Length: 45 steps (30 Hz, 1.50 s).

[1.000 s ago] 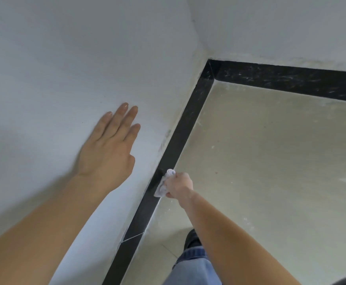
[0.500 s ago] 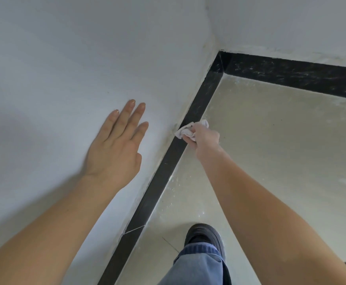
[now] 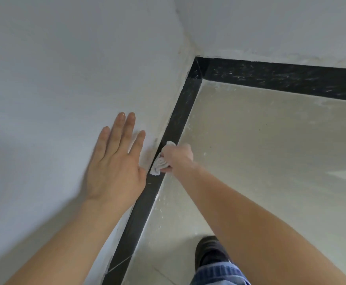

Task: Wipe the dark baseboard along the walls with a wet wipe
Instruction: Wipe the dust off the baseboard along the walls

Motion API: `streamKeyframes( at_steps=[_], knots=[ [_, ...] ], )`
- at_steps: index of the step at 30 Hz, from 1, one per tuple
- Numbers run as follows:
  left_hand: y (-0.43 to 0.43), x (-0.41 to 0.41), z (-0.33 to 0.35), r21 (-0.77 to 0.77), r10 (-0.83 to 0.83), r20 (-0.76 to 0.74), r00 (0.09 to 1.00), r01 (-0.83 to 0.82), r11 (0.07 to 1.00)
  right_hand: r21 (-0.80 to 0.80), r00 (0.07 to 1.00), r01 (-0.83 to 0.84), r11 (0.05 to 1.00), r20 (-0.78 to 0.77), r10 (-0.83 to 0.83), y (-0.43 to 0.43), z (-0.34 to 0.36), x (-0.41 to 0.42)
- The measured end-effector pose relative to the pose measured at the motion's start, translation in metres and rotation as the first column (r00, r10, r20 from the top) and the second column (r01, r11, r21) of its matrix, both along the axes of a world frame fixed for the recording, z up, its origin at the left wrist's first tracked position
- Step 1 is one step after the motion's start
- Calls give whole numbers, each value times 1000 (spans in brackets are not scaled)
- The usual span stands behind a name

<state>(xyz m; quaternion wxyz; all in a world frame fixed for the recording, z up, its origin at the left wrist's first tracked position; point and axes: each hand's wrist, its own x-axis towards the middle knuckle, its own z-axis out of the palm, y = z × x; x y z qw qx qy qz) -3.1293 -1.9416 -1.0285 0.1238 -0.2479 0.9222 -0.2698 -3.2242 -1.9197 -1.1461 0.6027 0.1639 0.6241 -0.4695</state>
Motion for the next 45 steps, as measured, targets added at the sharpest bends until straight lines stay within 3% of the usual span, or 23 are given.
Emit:
streamKeyframes(
  at_steps=[2,5,10,12,15,18,25,29,31,35,40,42,45],
  knots=[
    [-7,-10,-7,10,-4,2,1000,4,1000,-76,996,84,994,-30,-87,-10,1,-33],
    [-13,-26,-20,27,1,-42,999,0,1000,-30,973,197,980,-120,-199,-14,-15,-67],
    [-15,-43,-37,27,30,-127,991,-27,999,-108,843,406,908,-341,-417,9,-30,-92],
    [-16,-46,-44,31,56,-171,984,-51,998,-169,805,373,912,-429,-409,12,-30,-106],
    [-15,-49,-53,37,95,-211,973,-89,995,-174,759,178,969,-603,-247,-4,-28,-136],
    [-16,-49,-58,26,101,-225,969,-97,995,-174,716,85,981,-674,-182,-33,-24,-162],
    [-16,-49,-60,-34,85,-195,977,-94,995,-227,689,208,951,-656,-307,-61,-32,-142],
    [-17,-49,-63,13,127,-226,966,-127,992,-226,892,-29,974,-445,-77,-16,-47,-102],
    [-16,-50,-63,41,149,-237,960,-143,989,-202,904,-138,970,-426,40,-4,-47,-107],
    [-16,-48,-64,-37,102,-210,972,-112,993,-102,839,134,986,-517,-168,-28,-28,-157],
    [-16,-48,-63,-62,78,-188,979,-91,994,-279,777,328,902,-464,-426,-64,-21,-152],
    [-18,-49,-63,-35,91,-213,973,-101,994,-267,764,351,898,-473,-439,-58,-23,-126],
    [-17,-50,-62,17,125,-214,969,-124,992,-239,833,284,929,-418,-362,-28,-25,-89]
  ],
)
